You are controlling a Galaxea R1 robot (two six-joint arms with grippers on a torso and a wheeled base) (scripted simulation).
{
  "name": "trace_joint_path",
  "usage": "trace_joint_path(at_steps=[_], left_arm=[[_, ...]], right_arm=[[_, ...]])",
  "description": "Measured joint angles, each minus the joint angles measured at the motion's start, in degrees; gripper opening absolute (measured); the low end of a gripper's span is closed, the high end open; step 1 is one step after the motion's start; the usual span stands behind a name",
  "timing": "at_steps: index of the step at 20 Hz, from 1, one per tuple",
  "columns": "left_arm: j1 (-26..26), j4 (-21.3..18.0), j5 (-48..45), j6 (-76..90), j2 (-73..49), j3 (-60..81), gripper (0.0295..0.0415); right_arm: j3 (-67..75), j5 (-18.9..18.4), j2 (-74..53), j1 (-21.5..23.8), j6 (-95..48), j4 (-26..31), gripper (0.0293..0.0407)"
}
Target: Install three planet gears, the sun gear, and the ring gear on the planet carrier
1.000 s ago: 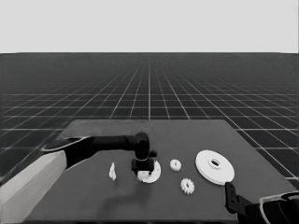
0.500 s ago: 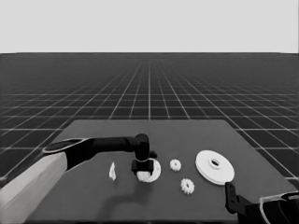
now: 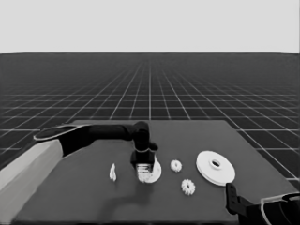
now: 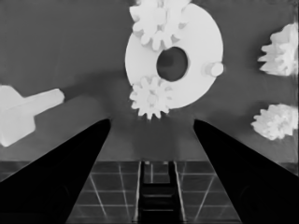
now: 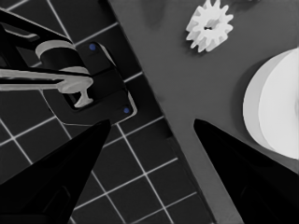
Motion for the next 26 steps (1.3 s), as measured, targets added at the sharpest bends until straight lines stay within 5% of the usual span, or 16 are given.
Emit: trace_joint_path(at_steps=[6, 7, 8, 10, 16, 17, 18, 21, 26], left_arm=[[-1.2, -1.2, 0.0, -0.2, 0.0, 0.3, 0.0385], [-7.3, 1.6, -20.5, 27.5, -15.3, 21.1, 0.0408], [-13.3, 3.3, -33.0, 56.1, -36.6, 35.3, 0.041], [-18.7, 4.8, -44.7, 89.8, -57.0, 48.6, 0.0394], [-21.3, 5.6, -50.6, 106.9, -66.6, 55.5, 0.0385], [-21.4, 5.6, -50.7, 107.2, -66.8, 55.6, 0.0385], [-21.4, 5.6, -50.8, 107.4, -66.9, 55.7, 0.0385], [-21.5, 5.6, -50.8, 107.6, -67.0, 55.8, 0.0385], [-21.5, 5.6, -50.8, 107.6, -67.0, 55.8, 0.0385]], right_arm=[[0.0, 0.0, 0.0, 0.0, 0.0, 0.0, 0.0385], [0.0, 0.0, 0.0, 0.0, 0.0, 0.0, 0.0385], [0.0, 0.0, 0.0, 0.0, 0.0, 0.0, 0.0385], [0.0, 0.0, 0.0, 0.0, 0.0, 0.0, 0.0385], [0.0, 0.0, 0.0, 0.0, 0.0, 0.0, 0.0385], [-10.8, -20.3, 18.7, 16.3, 27.7, 14.2, 0.0397], [-27.1, -22.3, 35.2, 20.9, 43.9, 22.0, 0.0393], [-54.2, -19.4, 49.1, 21.3, 50.5, 28.6, 0.0386], [-62.8, -18.8, 52.8, 21.1, 50.5, 30.3, 0.0385]])
